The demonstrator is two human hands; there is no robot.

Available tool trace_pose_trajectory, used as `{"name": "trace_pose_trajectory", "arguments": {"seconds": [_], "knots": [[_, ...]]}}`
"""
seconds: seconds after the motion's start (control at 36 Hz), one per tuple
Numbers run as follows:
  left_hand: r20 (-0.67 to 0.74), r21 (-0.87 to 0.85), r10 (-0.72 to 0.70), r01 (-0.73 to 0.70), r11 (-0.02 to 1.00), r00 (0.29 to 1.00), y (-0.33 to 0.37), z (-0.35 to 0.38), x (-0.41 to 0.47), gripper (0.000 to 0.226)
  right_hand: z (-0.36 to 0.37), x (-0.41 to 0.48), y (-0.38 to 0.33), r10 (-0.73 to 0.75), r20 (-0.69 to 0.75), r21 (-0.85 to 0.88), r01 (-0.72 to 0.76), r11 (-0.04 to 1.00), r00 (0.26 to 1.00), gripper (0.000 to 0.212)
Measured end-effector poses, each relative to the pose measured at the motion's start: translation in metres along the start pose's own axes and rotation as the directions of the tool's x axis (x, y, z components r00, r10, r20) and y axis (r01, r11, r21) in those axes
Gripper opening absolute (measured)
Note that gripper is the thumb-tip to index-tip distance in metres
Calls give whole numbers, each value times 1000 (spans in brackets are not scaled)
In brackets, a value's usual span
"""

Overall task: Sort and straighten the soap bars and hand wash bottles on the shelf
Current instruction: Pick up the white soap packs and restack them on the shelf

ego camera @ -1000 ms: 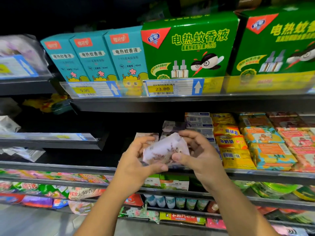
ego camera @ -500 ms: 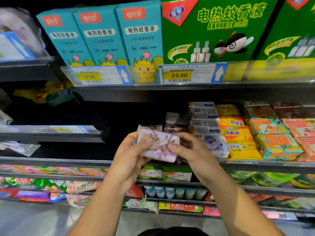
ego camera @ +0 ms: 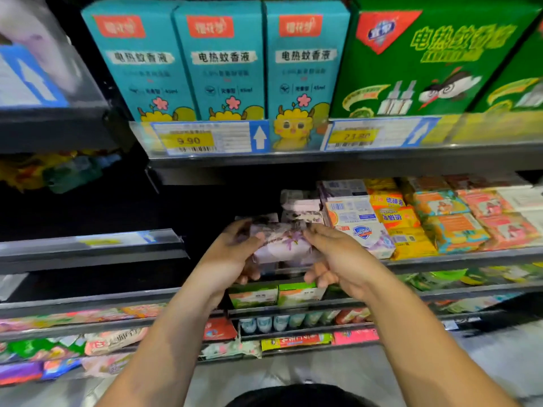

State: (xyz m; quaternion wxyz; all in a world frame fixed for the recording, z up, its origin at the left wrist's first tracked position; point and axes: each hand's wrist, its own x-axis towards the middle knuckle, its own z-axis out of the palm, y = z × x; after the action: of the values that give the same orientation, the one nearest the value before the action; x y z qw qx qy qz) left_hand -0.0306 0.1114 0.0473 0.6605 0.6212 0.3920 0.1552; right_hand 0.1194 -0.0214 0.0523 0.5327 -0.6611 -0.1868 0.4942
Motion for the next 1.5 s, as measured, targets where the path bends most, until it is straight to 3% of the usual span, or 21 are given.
{"name": "trace_pose_trajectory", "arguments": {"seconds": [0.11,0.22,0.28,0.44,0.5,0.58,0.75,0.86,0.97,1.06,1.11,1.14,1.19,1.25,1.33,1.42,1.5], "knots": [[75,42,48,-51,998,996,0,-4,8,51,7,6,-1,-8,-80,20,10,1000,997,41],[132,-18,97,-96,995,986,-6,-4,13,35,14,7,-4,-46,-83,125,56,991,995,25],[143,-7,134,-134,991,981,-10,-3,14,28,18,7,-6,-61,-94,150,75,986,994,30],[140,144,258,-278,950,956,-10,-4,13,33,26,13,-3,-161,-141,61,171,983,977,25],[145,213,266,-292,932,953,-10,-5,15,35,24,16,-2,-191,-129,44,198,979,973,14],[122,311,271,-296,903,955,-7,-5,14,37,17,20,-2,-205,-68,50,208,977,976,18],[121,532,295,-313,787,948,9,9,11,65,3,18,-9,-274,82,36,272,962,958,38],[238,733,270,-355,580,933,11,4,20,88,-6,22,-12,-303,123,-77,313,946,945,44],[237,799,352,-388,459,905,7,-2,35,80,-7,32,-12,-283,118,-123,297,947,952,39],[181,809,396,-366,461,900,2,-4,49,92,-12,39,-17,-304,54,-243,307,920,951,29],[128,812,401,-328,483,907,-3,-8,57,96,-24,40,-23,-425,6,-480,375,793,905,26],[117,816,413,-324,478,903,-6,-10,61,96,-32,41,-27,-480,18,-666,368,649,877,32],[113,815,450,-342,468,886,-9,-13,69,98,-50,44,-29,-482,42,-944,193,268,875,55],[90,819,461,-329,470,883,-11,-16,78,96,-63,53,-26,-370,-37,-998,-15,62,928,80],[42,831,469,-291,474,882,-12,-16,96,81,-70,64,-14,-235,-94,-995,-98,-2,967,92],[8,846,480,-262,465,877,-7,-15,111,78,-71,67,-7,-240,-101,-995,-99,20,966,88],[21,890,396,-198,411,918,0,-16,123,75,-72,68,-6,-256,-101,-995,-103,7,961,88]]}}
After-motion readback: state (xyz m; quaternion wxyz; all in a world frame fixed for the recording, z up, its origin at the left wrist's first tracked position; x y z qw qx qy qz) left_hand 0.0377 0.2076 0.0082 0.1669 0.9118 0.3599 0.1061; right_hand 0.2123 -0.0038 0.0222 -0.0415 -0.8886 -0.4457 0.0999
